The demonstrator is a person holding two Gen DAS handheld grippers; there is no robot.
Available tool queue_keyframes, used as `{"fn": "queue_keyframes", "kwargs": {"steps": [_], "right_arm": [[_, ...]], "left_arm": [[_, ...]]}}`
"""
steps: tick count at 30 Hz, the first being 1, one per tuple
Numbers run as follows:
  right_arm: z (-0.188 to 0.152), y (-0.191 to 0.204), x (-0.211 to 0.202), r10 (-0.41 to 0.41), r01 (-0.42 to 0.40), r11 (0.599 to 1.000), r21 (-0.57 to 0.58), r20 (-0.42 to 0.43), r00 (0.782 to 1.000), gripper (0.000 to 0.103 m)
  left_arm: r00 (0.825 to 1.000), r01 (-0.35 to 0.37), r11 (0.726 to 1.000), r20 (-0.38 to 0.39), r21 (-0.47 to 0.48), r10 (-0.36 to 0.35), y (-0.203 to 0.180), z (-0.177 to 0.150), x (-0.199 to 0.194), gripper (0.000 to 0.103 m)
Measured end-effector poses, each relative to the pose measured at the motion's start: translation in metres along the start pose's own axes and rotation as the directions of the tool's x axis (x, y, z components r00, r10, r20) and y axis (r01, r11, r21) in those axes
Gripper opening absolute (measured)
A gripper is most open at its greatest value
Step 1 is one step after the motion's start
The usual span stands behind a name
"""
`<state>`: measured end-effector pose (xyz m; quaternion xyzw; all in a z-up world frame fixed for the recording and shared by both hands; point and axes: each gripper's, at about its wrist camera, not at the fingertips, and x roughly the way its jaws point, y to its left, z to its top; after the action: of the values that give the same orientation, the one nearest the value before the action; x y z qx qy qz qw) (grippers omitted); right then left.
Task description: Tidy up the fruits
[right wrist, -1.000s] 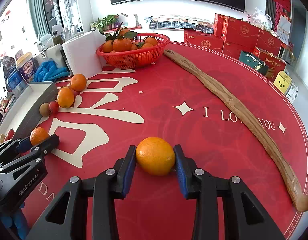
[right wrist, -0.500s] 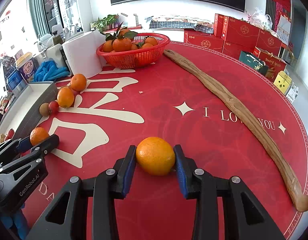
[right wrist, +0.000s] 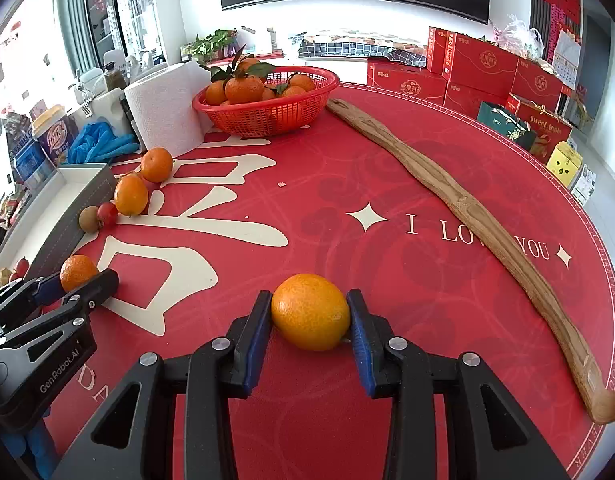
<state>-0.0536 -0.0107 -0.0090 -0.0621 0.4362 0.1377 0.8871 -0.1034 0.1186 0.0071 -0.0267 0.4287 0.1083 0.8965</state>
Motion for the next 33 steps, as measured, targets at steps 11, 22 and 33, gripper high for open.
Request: {"fn": "queue_keyframes", "kwargs": {"steps": [11, 22, 33], "right_arm": [[-0.0001, -0.0002, -0.0001, 0.001, -0.001, 1.000, 0.001, 0.000, 1.000, 0.039], [0.0000, -0.0004, 0.0000, 0.001, -0.001, 1.000, 0.001, 0.000, 1.000, 0.039], [0.0008, -0.0002, 0.0000, 0.004, -0.004, 1.000, 0.002, 0.000, 1.000, 0.039]], "left_arm": [[1.000, -0.001, 1.000, 0.000, 0.000, 0.001, -0.0002, -0.0001, 0.0000, 0.041], [1.000, -0.002, 1.000, 0.000, 0.002, 0.002, -0.0011, -0.0002, -0.0003, 0.041], [1.000, -0.008, 1.000, 0.001, 0.006, 0.008, -0.0025, -0.0003, -0.0004, 0.041]]}}
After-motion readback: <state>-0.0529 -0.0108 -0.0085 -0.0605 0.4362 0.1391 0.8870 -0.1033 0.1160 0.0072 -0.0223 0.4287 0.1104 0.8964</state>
